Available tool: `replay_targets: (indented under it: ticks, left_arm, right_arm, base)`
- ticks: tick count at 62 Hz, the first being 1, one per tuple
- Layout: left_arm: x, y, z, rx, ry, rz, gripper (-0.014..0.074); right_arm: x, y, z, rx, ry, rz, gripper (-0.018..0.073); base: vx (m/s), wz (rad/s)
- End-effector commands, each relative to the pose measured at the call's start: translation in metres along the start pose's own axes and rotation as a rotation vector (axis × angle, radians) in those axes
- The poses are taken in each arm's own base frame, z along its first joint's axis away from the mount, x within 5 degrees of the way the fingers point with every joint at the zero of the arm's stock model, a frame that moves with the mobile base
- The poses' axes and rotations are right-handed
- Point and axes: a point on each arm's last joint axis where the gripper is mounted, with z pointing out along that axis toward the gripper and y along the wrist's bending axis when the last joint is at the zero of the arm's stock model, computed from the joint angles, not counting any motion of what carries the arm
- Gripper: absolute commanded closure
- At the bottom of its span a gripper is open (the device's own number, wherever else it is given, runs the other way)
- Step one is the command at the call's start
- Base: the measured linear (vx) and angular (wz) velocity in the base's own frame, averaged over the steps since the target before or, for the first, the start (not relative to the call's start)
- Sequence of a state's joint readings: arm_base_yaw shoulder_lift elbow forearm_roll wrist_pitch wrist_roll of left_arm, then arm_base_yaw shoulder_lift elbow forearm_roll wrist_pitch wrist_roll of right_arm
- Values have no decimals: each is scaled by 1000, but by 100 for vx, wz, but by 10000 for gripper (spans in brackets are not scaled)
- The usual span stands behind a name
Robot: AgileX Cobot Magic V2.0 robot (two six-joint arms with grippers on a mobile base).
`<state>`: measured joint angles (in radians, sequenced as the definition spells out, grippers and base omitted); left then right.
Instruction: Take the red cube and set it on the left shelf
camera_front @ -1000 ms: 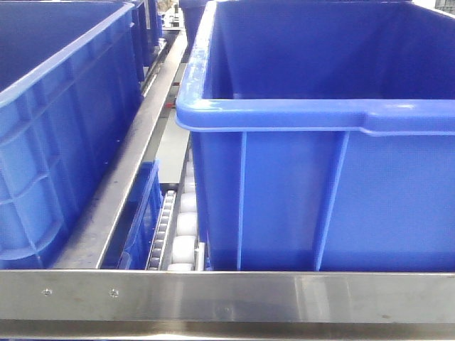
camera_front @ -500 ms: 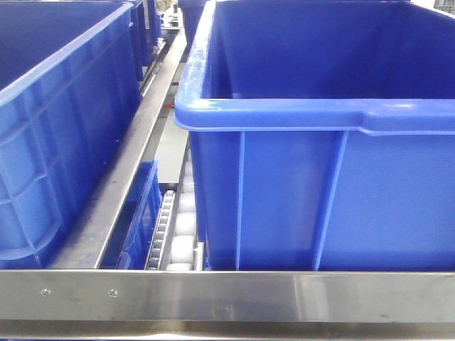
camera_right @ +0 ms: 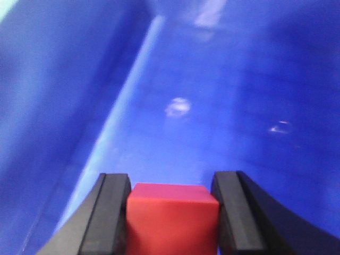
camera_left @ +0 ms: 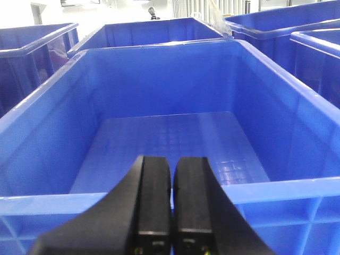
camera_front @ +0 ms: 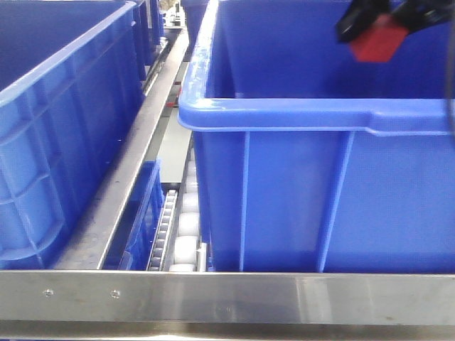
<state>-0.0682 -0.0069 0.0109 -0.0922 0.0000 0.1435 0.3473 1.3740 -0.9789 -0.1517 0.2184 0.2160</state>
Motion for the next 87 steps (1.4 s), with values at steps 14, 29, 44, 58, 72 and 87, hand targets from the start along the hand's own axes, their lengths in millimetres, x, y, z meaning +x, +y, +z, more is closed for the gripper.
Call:
replay_targets:
  ticks: [14, 29, 44, 58, 72, 87]
  left_arm:
    - [1, 0, 1, -6, -52, -5, 491]
    - [1, 0, 1, -6, -52, -5, 491]
    - [1, 0, 1, -6, -52, -5, 491]
    - [1, 0, 1, -6, -52, -5, 491]
    - [1, 0, 1, -6, -52, -5, 491]
    - [1, 0, 1, -6, -52, -5, 491]
  right_arm:
    - [-24, 2, -14, -13, -129, -34, -55]
    - [-23, -2, -48, -10, -219, -26, -55]
    - [11, -26, -103, 67, -338, 10, -55]
    - [67, -46, -154, 215, -413, 57, 109]
    - [118, -44, -188, 311, -453, 83, 522]
    - [131, -44, -186, 320, -397, 95, 505]
  base:
    - [0, 0]
    - [0, 0]
    - [-1, -8]
    - [0, 0]
    - [0, 0]
    - [-1, -8]
